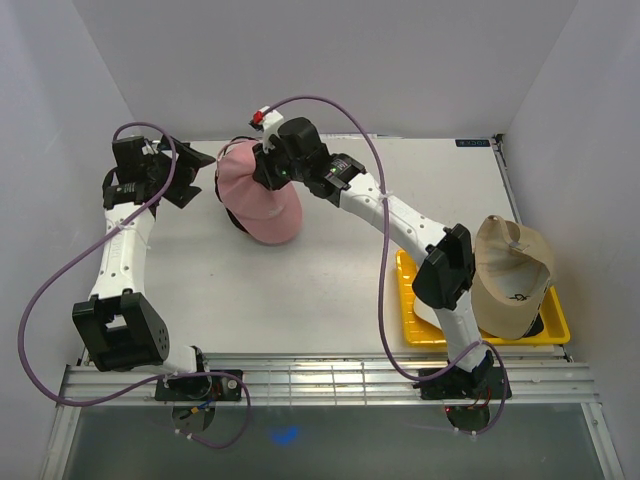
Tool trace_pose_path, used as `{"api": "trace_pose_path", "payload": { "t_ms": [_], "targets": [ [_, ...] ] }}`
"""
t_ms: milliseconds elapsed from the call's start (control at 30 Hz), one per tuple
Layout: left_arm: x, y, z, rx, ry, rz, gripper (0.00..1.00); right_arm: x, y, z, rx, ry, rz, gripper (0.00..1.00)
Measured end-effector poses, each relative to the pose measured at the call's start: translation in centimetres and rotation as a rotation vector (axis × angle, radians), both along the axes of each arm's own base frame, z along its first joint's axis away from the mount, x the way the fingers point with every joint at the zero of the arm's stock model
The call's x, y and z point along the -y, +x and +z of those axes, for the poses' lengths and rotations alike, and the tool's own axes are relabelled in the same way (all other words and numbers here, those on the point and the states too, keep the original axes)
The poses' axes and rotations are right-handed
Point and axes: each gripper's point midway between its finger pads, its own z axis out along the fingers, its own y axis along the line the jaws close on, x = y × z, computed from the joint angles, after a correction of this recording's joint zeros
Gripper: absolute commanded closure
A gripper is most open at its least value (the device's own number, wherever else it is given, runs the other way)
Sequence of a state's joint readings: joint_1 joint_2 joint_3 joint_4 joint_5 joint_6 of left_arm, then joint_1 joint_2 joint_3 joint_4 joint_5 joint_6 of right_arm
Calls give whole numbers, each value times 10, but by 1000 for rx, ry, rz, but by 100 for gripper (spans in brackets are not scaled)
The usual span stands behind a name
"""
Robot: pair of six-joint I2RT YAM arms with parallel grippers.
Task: Stack the hats
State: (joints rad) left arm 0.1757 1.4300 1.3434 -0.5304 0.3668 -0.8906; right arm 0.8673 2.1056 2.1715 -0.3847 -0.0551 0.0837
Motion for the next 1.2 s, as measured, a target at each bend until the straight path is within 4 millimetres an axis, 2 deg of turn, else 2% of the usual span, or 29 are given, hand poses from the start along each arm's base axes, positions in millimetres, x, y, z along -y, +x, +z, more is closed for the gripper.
{"api": "trace_pose_path", "payload": {
  "t_ms": [167, 367, 467, 700, 833, 967, 1200],
  "targets": [
    [3, 0, 1, 6, -9, -18, 2, -2, 2, -9, -22, -3, -11, 78],
    [2, 9, -7, -1, -8, -13, 2, -1, 4, -9, -43, 9, -45, 76],
    [1, 14, -10, -1, 1, 1, 2, 0, 5, -10, -61, 18, -71, 71],
    [2, 28, -33, -35, 26, 12, 2, 1, 5, -18, -102, 28, -101, 54],
    [11, 36, -44, -52, 42, -7, 2, 1, 5, -20, -111, 31, -108, 46],
    [14, 43, -47, -48, 56, -11, 2, 0, 6, -18, -109, 42, -109, 32],
    [9, 54, -49, -46, 82, 5, 2, 1, 6, -20, -97, 30, -103, 14]
  ]
}}
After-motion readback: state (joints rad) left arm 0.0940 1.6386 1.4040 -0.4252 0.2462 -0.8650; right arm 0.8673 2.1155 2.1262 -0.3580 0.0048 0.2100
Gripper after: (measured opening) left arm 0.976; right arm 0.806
